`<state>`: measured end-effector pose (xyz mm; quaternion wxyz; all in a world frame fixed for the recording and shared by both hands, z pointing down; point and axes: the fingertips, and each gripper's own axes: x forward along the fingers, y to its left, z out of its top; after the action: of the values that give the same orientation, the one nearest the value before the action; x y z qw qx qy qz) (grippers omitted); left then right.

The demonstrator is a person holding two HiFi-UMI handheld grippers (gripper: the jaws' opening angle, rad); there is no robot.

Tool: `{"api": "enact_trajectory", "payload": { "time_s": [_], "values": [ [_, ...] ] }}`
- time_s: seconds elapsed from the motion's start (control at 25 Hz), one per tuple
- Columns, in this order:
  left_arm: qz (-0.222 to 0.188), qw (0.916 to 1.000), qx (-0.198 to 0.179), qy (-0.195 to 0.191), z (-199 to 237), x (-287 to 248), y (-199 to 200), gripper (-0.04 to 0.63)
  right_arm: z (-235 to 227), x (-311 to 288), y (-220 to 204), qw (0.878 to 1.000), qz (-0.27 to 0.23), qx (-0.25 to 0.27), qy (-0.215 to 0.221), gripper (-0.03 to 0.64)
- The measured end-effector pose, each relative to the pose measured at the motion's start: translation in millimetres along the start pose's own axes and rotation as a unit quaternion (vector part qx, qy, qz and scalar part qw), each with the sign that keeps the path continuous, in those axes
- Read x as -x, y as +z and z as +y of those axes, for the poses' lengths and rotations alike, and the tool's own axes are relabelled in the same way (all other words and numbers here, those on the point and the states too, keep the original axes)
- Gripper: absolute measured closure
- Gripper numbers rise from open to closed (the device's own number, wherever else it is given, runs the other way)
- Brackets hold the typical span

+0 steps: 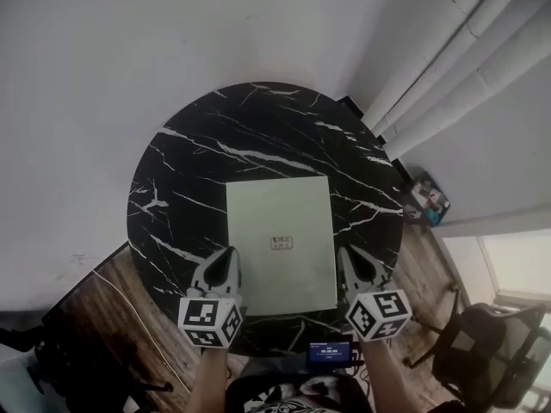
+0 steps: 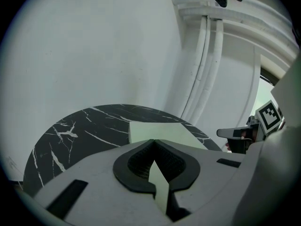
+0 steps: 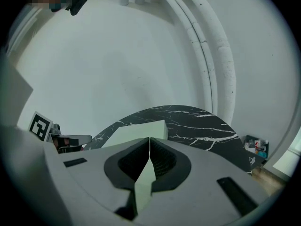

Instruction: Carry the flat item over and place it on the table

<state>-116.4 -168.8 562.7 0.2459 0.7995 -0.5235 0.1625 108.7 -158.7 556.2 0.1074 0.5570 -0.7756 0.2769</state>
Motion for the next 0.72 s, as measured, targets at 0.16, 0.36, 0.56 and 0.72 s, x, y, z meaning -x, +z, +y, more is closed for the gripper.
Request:
{"api": "enact_trajectory", "payload": {
  "time_s": [0.16, 0.36, 0.56, 0.72],
  "values": [
    [-0.005, 0.9998, -0.008, -0.016, -11.2, -0.8, 7.1, 0.581, -1.6, 4.6, 11.4, 1.0, -0.01, 0.012, -0.006, 0.597],
    [-0.021, 0.9993, 0.003, -0.03, -21.9, 8.3, 19.3, 0.581, 0.6, 19.7, 23.0, 1.0, -0.025, 0.012, -0.011, 0.597],
    [-0.039, 0.9988, -0.014, -0.027, -27.0, 23.2, 32.0, 0.581, 7.1, 39.9, 29.3, 0.999, -0.044, 0.01, -0.02, 0.597],
    [-0.06, 0.9973, -0.032, -0.026, -35.3, 39.8, 44.9, 0.581, 21.5, 58.8, 31.7, 0.998, -0.058, 0.009, -0.019, 0.597]
  ]
}}
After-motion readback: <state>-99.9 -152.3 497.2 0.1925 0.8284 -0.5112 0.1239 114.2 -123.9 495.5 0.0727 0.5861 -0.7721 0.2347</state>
